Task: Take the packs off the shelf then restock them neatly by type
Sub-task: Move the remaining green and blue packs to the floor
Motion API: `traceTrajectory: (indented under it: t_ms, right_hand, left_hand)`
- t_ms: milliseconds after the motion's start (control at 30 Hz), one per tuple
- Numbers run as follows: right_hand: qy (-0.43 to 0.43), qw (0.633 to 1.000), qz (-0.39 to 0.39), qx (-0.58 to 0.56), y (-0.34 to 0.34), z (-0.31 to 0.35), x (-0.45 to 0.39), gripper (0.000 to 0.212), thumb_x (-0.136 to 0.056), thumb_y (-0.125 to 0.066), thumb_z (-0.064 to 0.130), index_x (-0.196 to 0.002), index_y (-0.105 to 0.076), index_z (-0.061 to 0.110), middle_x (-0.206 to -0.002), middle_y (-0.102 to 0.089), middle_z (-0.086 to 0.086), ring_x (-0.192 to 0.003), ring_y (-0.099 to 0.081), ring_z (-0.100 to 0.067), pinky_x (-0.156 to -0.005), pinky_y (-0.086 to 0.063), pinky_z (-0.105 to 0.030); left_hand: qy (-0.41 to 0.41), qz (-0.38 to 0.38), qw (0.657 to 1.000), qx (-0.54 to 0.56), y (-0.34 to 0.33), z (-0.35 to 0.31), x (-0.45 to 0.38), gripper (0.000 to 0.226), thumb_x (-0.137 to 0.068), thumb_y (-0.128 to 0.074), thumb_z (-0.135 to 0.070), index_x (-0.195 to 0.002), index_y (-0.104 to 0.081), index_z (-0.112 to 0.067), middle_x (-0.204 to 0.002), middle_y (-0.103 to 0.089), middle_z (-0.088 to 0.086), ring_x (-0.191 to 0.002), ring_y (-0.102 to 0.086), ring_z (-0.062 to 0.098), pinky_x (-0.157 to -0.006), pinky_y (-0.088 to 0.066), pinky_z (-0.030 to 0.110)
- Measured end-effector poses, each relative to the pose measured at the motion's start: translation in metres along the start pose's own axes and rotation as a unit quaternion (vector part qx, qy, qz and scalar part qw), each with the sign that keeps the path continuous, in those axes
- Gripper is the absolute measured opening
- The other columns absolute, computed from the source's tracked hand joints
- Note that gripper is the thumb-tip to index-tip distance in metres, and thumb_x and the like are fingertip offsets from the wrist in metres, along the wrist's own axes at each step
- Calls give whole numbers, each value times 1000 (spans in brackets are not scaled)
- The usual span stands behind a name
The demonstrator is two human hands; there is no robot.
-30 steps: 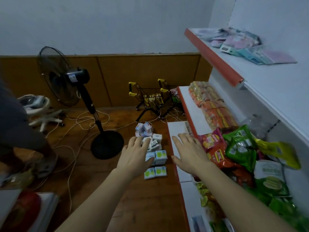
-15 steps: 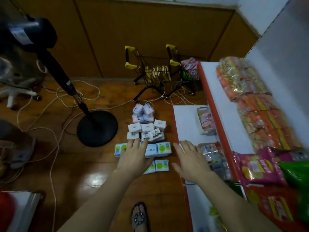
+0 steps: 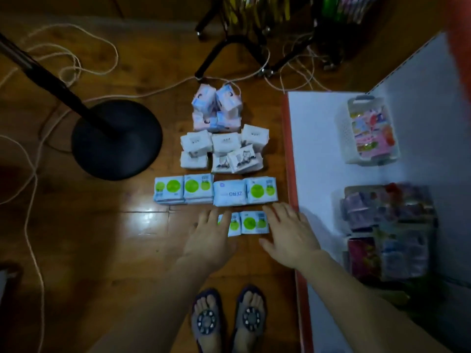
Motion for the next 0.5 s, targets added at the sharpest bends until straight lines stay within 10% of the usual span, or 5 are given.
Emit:
traceTrajectory:
  t_ms: [500]
  right_hand:
    - [-27, 995, 91, -5, -270, -53, -176, 102, -87, -59, 63, -158, 5, 24, -166, 5, -4, -153, 7, -28, -119, -19, -59]
  left_hand:
    - [55, 48, 997, -14, -257, 71, -180, 107, -84, -65, -60, -156, 6, -25, -164, 5, 7, -151, 3, 36, -113, -31, 57]
Point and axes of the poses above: each hand's wrist, its own x-axis away from the middle knuckle, its own y-axis out of the back of the hand, z = x × y, the point moved 7 cm from there along -x, towards the middle knuckle
